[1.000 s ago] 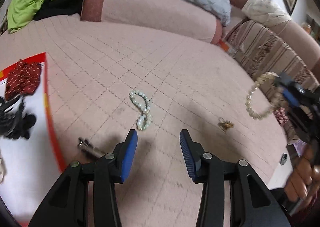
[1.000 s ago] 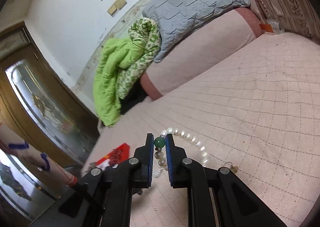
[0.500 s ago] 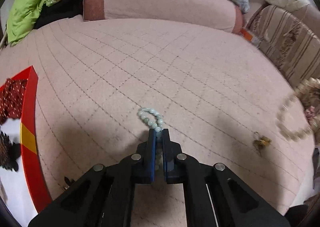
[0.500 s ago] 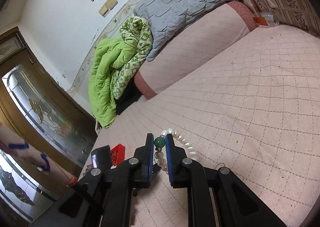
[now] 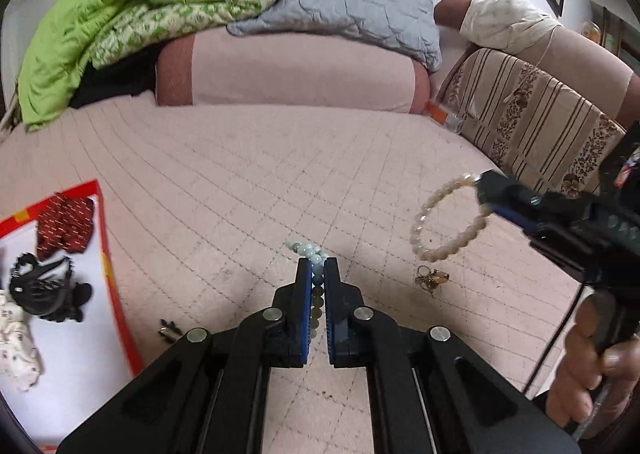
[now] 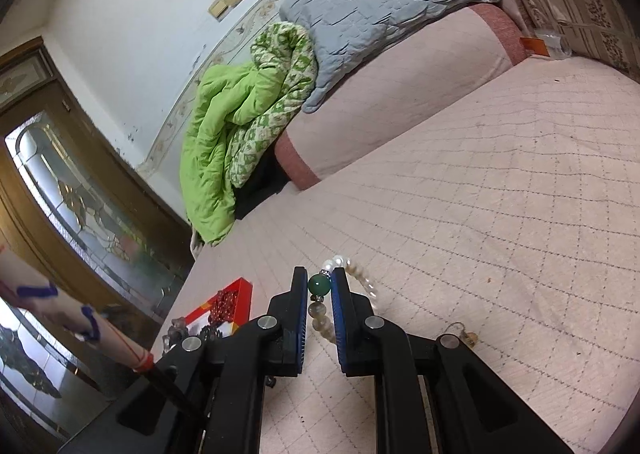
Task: Organize jewelry
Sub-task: 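Grasp the jade bead bracelet with left gripper while right gripper grasps pearl bracelet, then carry both bracelets into the tray and open both grippers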
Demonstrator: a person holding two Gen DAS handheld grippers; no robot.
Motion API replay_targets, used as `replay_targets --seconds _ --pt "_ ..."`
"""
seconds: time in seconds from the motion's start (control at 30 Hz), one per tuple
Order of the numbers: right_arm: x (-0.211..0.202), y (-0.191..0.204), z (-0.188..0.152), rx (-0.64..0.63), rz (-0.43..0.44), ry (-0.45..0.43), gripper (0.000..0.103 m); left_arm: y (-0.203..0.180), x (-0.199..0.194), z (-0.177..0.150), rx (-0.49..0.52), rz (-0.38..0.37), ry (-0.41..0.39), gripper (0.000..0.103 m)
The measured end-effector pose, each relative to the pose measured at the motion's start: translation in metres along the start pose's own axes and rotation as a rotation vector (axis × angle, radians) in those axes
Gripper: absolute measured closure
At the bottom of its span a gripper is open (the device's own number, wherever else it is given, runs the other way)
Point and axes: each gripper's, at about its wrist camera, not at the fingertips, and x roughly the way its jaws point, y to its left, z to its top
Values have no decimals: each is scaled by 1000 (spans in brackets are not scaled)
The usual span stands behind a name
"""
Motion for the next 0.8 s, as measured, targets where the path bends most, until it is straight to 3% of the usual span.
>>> replay_targets --seconds 0.8 --pt "33 67 -48 -144 22 116 90 68 -76 -25 -87 83 -85 98"
